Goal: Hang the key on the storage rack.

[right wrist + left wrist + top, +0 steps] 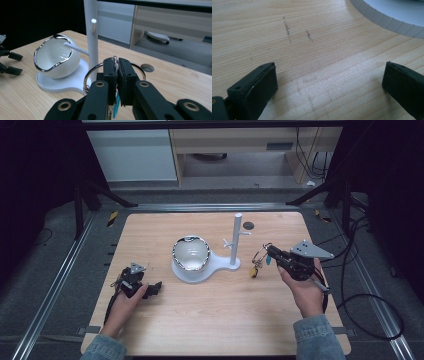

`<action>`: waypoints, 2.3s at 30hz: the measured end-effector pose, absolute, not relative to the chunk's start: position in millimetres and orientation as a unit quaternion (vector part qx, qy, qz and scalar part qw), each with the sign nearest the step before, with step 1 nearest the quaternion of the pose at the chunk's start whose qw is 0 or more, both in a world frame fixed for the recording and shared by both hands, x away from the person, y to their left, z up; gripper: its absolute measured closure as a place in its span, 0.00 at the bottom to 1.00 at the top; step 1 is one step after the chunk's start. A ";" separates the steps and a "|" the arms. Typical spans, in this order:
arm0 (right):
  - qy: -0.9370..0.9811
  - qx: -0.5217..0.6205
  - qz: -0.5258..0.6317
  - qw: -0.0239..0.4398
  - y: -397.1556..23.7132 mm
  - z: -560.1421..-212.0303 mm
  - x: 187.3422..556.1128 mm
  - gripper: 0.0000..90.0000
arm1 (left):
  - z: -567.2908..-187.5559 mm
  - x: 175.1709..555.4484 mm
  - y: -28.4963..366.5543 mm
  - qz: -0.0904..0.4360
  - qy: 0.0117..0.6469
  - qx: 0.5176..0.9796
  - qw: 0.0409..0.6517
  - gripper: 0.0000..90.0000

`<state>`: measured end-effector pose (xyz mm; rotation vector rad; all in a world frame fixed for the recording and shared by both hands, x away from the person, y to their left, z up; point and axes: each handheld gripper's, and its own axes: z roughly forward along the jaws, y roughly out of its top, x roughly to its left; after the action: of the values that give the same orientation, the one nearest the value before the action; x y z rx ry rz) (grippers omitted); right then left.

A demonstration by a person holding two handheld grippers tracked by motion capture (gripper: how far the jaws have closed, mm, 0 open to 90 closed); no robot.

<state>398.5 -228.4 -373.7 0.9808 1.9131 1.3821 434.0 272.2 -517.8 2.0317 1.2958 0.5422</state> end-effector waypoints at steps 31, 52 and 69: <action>0.721 0.334 0.528 0.299 -207.9 -343.1 404.2 0.95 | -517.8 433.9 272.2 0.207 0.495 0.777 0.330 0.00; 0.722 0.328 0.528 0.303 -206.3 -327.2 408.2 0.95 | -517.8 433.9 272.2 0.207 0.495 0.777 0.330 0.00; 0.726 0.324 0.525 0.303 -203.0 -320.7 415.5 0.95 | -517.8 433.9 272.2 0.207 0.495 0.777 0.330 0.00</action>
<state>415.5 -203.0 -320.7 0.8596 1.9243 1.3908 433.9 272.2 -517.8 2.0316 1.2956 0.5423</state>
